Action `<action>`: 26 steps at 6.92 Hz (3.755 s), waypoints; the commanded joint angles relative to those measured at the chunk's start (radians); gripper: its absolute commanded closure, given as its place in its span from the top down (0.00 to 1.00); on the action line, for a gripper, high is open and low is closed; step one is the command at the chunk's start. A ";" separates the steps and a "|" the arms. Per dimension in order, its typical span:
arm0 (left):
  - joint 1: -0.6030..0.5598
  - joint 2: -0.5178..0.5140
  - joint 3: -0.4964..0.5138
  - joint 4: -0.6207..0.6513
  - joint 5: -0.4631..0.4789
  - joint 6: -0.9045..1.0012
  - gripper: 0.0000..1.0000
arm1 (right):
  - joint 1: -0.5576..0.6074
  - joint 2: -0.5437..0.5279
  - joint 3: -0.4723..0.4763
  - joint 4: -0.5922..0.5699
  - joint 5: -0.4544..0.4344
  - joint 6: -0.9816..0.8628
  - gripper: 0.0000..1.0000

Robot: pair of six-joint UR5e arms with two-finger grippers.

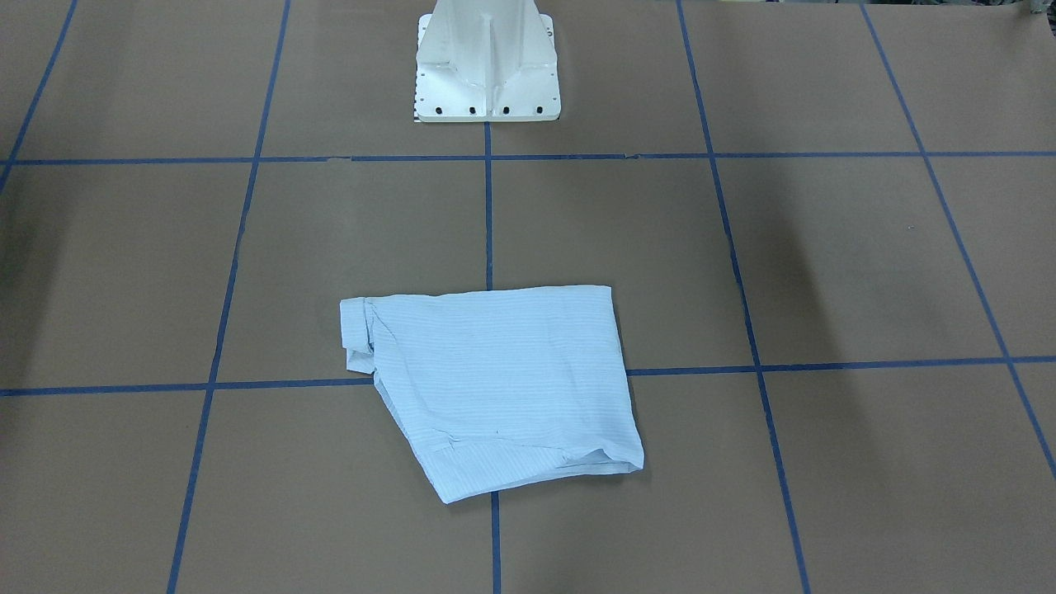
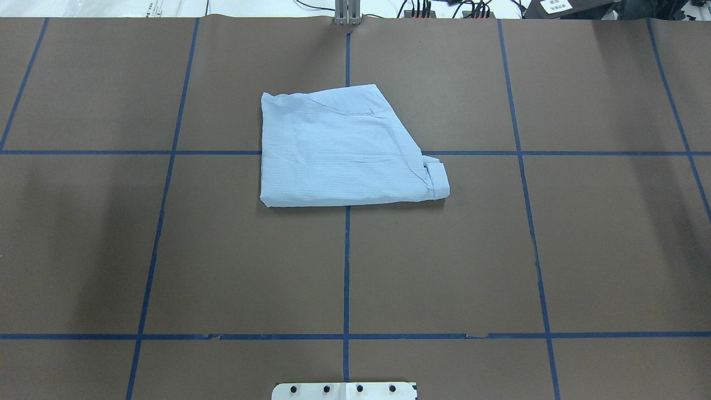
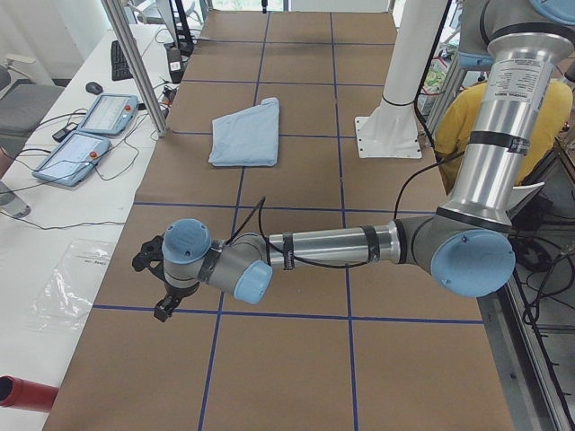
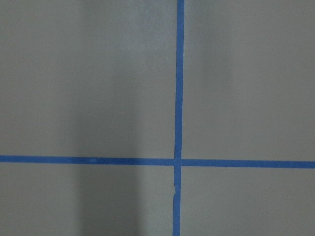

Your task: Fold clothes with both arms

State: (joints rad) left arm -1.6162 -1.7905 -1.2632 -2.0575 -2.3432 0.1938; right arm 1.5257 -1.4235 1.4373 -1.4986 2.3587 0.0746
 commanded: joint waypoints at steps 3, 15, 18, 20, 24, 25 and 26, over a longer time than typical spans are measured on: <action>-0.008 0.155 -0.317 0.218 -0.002 -0.041 1.00 | 0.019 -0.129 0.181 -0.115 0.020 -0.042 1.00; 0.012 0.226 -0.519 0.293 -0.016 -0.097 1.00 | 0.008 -0.137 0.158 0.057 0.096 -0.024 1.00; 0.015 0.268 -0.532 0.283 -0.018 -0.097 1.00 | 0.008 -0.135 0.158 0.057 0.099 -0.024 1.00; 0.015 0.286 -0.550 0.283 -0.018 -0.097 1.00 | -0.007 -0.132 0.157 0.057 0.096 -0.024 1.00; 0.016 0.283 -0.562 0.283 -0.018 -0.097 1.00 | -0.010 -0.130 0.160 0.057 0.096 -0.024 1.00; 0.016 0.283 -0.582 0.286 -0.018 -0.097 1.00 | -0.010 -0.132 0.158 0.057 0.096 -0.023 1.00; 0.019 0.283 -0.578 0.283 -0.018 -0.097 1.00 | -0.010 -0.130 0.161 0.057 0.096 -0.022 1.00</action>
State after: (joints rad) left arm -1.5991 -1.5074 -1.8366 -1.7737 -2.3608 0.0968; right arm 1.5156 -1.5544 1.5966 -1.4419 2.4541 0.0516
